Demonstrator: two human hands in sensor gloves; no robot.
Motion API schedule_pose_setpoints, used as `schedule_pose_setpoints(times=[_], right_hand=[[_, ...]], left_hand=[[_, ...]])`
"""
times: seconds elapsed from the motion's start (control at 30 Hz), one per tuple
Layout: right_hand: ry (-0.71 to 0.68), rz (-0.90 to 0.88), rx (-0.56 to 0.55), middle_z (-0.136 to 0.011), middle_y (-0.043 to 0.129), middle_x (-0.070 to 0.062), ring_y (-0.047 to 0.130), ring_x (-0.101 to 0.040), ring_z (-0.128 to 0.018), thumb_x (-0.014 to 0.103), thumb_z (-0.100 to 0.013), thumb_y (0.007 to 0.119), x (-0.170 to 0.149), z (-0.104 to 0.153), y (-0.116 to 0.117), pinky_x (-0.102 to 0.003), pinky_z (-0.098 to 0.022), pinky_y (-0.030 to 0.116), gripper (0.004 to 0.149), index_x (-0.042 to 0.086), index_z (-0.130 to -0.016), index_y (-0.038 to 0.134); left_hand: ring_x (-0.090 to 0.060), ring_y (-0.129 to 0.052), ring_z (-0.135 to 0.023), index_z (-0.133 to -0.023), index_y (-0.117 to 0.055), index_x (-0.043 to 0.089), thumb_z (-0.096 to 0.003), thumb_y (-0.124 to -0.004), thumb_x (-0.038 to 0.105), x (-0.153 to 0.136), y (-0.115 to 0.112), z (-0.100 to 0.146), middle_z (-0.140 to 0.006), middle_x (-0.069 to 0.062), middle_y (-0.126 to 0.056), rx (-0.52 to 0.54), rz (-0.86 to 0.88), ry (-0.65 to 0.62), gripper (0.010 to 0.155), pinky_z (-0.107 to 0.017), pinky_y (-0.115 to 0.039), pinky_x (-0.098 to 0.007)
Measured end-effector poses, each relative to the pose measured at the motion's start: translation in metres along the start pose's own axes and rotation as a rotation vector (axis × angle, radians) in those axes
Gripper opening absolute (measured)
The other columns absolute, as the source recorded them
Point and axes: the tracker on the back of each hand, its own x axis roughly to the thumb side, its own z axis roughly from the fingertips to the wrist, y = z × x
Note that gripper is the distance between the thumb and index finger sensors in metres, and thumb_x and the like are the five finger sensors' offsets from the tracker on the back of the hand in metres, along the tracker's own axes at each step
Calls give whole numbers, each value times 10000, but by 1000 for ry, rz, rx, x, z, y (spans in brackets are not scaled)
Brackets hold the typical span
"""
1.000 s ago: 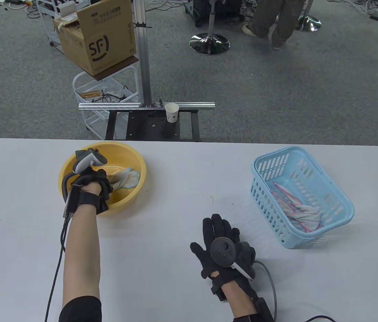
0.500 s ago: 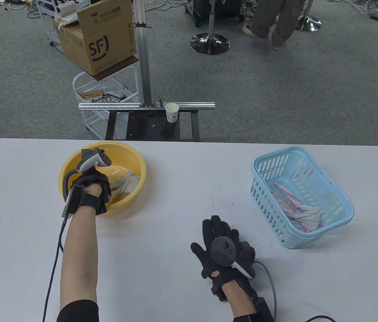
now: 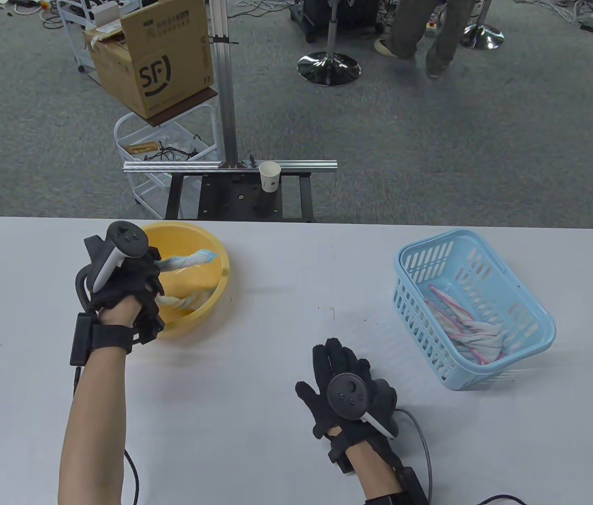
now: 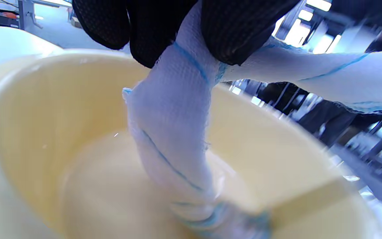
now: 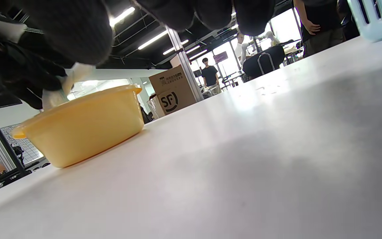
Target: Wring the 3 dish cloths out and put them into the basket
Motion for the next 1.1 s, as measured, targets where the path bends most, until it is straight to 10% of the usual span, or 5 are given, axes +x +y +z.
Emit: schedule_pose_setpoints(times=[0.6,1.1], right_hand=[[-98,-2,-96,-1157,338,-184,440,-505,-1048,599,-526,724,20,3,-4,-742,-696,391,793,164,-1088,374],[-388,-17,-448,-1154,295,-137,305,-471,-1055,645,-502,705,52,20,-28,-714,-709,331,831,211,-1080,295]], left_hand=[[-260,-788,-907,-972,-730,316,-481,-816,308,31,57,109,-985,47,-720,158,455,-358,498,-717,-668,-531],[-265,-792,-898,-971,-731,309,-484,-819,304,94,-11,172,-983,39,-720,6,549,-568,495,-709,-672,-527]])
